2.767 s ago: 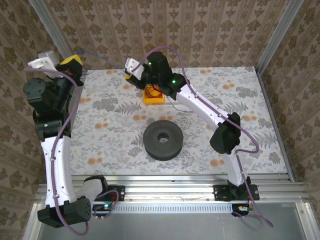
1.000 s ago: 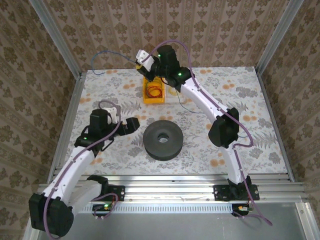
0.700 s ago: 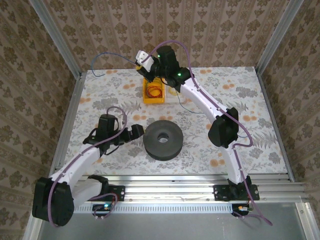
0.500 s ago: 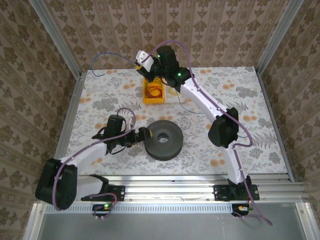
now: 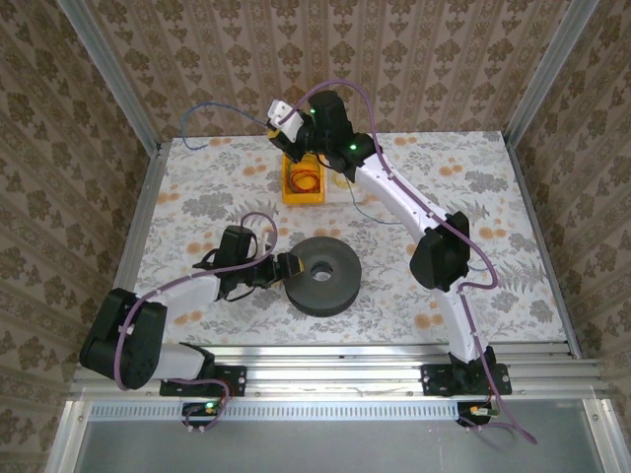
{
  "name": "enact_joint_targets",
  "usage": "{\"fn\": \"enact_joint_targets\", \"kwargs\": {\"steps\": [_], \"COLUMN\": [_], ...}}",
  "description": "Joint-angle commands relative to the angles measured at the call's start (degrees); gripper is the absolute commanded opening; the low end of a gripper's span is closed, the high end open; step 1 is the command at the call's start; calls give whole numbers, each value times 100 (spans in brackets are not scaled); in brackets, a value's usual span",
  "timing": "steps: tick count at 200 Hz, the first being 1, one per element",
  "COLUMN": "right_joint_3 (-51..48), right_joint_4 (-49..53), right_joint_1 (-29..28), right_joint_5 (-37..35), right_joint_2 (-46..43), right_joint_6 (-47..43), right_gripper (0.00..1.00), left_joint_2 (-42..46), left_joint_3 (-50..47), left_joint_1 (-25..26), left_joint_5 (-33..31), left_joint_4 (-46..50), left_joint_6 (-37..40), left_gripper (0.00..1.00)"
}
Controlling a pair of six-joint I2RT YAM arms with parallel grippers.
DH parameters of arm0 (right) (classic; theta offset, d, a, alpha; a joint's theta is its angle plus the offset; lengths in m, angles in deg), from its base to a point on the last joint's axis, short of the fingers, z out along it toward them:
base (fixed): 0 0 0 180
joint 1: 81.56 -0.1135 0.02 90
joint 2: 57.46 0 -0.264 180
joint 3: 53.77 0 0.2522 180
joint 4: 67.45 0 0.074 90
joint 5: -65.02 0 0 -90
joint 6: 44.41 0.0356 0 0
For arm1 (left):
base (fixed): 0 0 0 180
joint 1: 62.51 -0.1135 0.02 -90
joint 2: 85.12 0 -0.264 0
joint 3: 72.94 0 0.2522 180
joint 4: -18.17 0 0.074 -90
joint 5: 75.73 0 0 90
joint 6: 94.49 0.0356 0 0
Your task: Wrap the cables
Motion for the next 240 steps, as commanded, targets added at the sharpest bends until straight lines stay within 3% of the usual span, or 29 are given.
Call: {"fn": "enact_joint_targets", "kwargs": {"steps": [1,25,63,93,124,148,179,240], "right_joint_3": [243,251,234,240,164,48,-156,-608], "right_joint_4": [-13,-5,57,66,63,0,-89,-280], "right_joint_1": [-32,-33,-33,-32,-8,60,131,179], "right_joint_5": [4,-1,-39,-50,-62,-33,-12,-22], "right_joint_2": [96,86,62,31,-69,-187,-319,-478], "right_joint_6": [64,74,47,32,-12,45,94,120], "right_gripper": [0,0,0,0,0,0,0,0], "left_joint_2": [-82,-162,49,621,1291,1300,928,155], "left_joint_3": [-31,-17,142,793,2394,3519,4294,4425], "left_joint_1": [26,26,26,23,24,23,23,375], "left_joint_5": [60,53,-202,-668,-2497,-3599,-4234,-5563], "left_joint_4": [-349,-417,14,1464,4421,5790,6289,6169], "left_joint_6": [-54,-87,92,758,2135,2689,3003,3094], "left_gripper": [59,28,0,0,0,0,0,0]}}
